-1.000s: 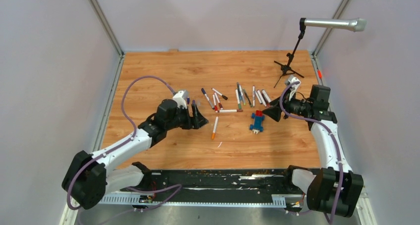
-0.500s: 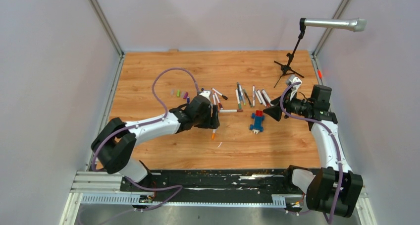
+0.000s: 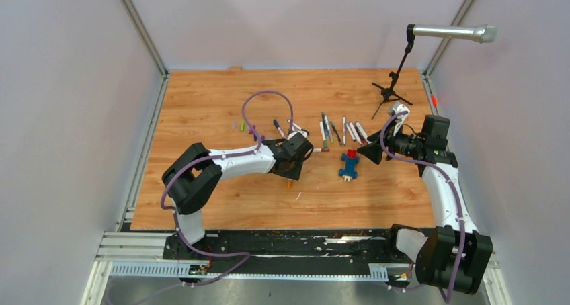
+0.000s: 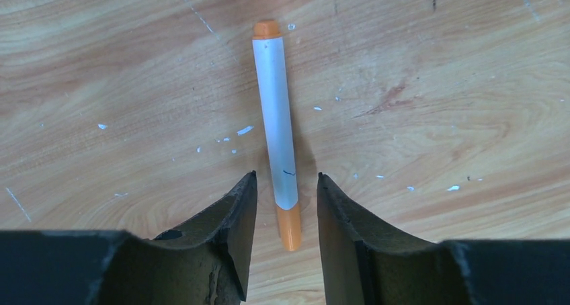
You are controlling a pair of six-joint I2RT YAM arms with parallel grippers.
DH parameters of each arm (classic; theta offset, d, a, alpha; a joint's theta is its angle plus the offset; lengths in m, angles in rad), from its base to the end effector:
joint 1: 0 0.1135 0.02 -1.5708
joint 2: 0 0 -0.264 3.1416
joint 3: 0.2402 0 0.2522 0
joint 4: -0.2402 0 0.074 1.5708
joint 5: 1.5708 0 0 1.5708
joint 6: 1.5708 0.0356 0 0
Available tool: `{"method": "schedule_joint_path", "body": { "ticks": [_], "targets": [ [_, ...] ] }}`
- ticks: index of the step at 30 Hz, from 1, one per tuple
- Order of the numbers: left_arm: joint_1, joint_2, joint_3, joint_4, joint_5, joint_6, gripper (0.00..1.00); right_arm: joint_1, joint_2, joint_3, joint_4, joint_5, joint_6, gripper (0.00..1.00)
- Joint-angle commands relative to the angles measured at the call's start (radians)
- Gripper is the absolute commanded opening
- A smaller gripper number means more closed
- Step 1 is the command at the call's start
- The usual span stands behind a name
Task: Open the pen caps
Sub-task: Pick up the pen from the center of the board.
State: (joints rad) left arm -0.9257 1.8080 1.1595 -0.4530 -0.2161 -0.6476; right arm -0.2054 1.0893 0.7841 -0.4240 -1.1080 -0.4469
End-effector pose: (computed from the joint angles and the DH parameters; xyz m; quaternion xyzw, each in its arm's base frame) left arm 0.2242 -0.2852 0.1730 0.1092 0.9611 -0.0896 0.2375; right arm 0.2184 -0.0130 0.2712 -0.3068 0.7447 0.3436 0.4829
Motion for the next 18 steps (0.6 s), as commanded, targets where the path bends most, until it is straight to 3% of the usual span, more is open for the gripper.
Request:
{"method": "schedule_joint_path", "body": {
  "ticks": [1,5,14,18],
  "targets": [
    [-0.009,0.028,0.053,-0.055,-0.039,0.027,0.42,-0.005,0.001,-0.002,0.041,-0.021,-0.025,0.66],
    [-0.009,0.059,0.076,-0.063,-0.034,0.036,0.37,-0.005,-0.001,-0.003,0.040,-0.021,-0.025,0.66],
    [-0.009,0.102,0.120,-0.072,-0.025,0.049,0.36,-0.006,-0.002,-0.003,0.039,-0.024,-0.026,0.66],
    [-0.009,0.117,0.128,-0.080,-0.020,0.054,0.29,-0.006,-0.004,-0.002,0.038,-0.026,-0.026,0.66]
  ]
}}
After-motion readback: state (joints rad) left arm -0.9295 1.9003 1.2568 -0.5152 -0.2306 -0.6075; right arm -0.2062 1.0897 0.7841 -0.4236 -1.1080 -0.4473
